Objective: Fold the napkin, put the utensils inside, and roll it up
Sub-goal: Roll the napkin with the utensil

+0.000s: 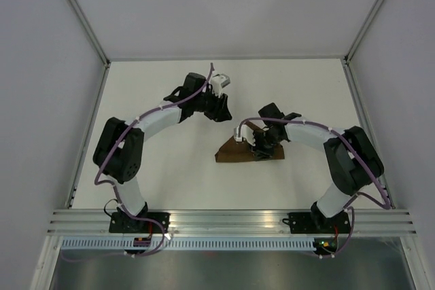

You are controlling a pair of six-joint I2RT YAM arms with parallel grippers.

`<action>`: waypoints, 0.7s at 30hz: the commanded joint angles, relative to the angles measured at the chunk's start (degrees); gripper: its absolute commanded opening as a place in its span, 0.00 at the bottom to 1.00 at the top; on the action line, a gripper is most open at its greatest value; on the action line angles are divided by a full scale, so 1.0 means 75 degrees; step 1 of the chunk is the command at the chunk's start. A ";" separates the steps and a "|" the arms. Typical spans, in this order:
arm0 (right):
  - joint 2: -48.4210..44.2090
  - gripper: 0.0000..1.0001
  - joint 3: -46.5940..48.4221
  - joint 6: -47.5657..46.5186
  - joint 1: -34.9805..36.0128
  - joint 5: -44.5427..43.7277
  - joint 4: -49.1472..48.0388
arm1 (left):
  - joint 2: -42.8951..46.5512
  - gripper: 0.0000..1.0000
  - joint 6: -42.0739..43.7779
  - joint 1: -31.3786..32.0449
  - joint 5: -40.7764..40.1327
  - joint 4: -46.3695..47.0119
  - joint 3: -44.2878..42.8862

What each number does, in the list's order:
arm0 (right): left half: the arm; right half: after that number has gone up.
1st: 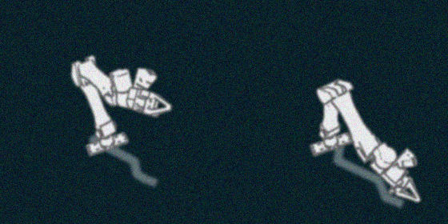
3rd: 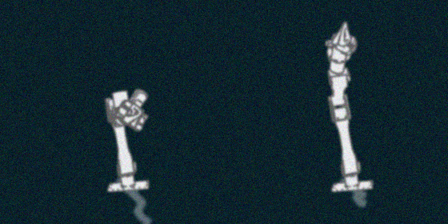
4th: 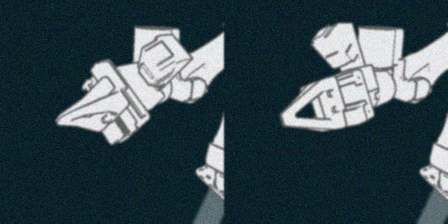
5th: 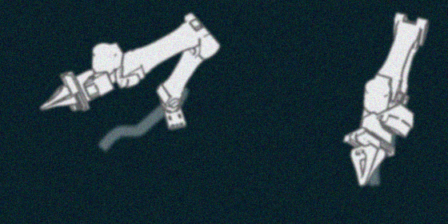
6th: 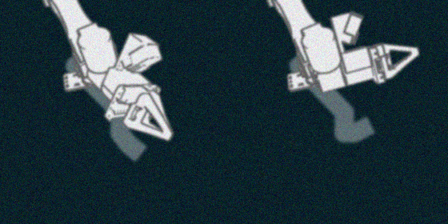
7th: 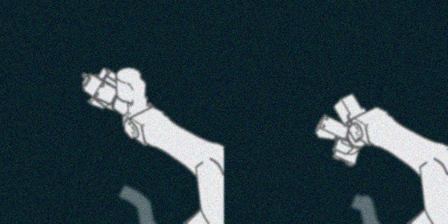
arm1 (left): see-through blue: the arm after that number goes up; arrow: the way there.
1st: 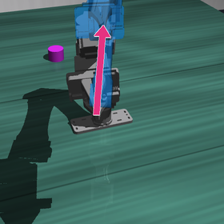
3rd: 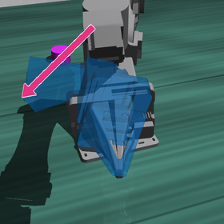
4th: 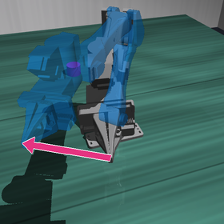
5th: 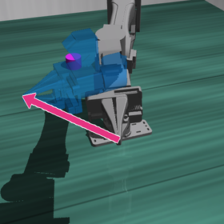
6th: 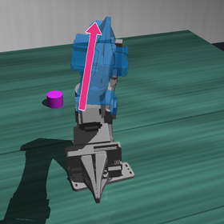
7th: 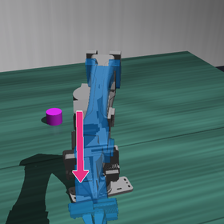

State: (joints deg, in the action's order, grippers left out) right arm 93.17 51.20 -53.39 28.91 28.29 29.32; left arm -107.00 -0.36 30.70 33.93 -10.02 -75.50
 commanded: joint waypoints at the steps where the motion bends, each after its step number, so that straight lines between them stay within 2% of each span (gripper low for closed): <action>1: 0.0933 0.15 0.0810 -0.0813 -0.0326 0.0831 0.1980 | 0.1058 0.47 -0.0737 -0.0179 -0.1368 0.1301 0.1098; 4: 0.1826 0.15 0.1688 -0.1317 -0.0572 0.1288 0.2756 | 0.1878 0.47 -0.0947 -0.0167 -0.1921 0.2388 0.1861; 6: 0.2294 0.15 0.2148 -0.1576 -0.0782 0.1453 0.3483 | 0.2520 0.47 -0.1274 -0.0156 -0.2297 0.2997 0.2775; 7: 0.2749 0.15 0.2591 -0.1670 -0.0842 0.1512 0.3705 | 0.2757 0.47 -0.1369 -0.0121 -0.2379 0.3882 0.3138; 11: 0.3690 0.15 0.3519 -0.2139 -0.1053 0.1723 0.4783 | 0.3695 0.48 -0.1347 0.0405 -0.3594 0.5832 0.5162; 14: 0.4171 0.15 0.3919 -0.2163 -0.1159 0.1700 0.5019 | 0.4199 0.48 -0.0857 0.0978 -0.4346 0.6923 0.6102; 16: 0.4405 0.15 0.4071 -0.2128 -0.1170 0.1665 0.5055 | 0.4294 0.49 -0.0353 0.1459 -0.4802 0.7171 0.6340; 17: 0.4464 0.15 0.4118 -0.2116 -0.1171 0.1653 0.5055 | 0.4248 0.49 -0.0014 0.2018 -0.5165 0.7114 0.6318; 18: 0.4581 0.15 0.4153 -0.2070 -0.1171 0.1607 0.5055 | 0.4154 0.49 0.0709 0.2326 -0.5436 0.7021 0.6259; 21: 0.4769 0.15 0.4294 -0.1988 -0.1182 0.1548 0.5032 | 0.3628 0.50 0.1778 0.3276 -0.5999 0.6575 0.5873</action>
State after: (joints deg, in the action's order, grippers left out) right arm 124.03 84.18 -64.55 19.86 45.23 68.71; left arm -77.21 0.78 50.11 -3.03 35.11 -28.73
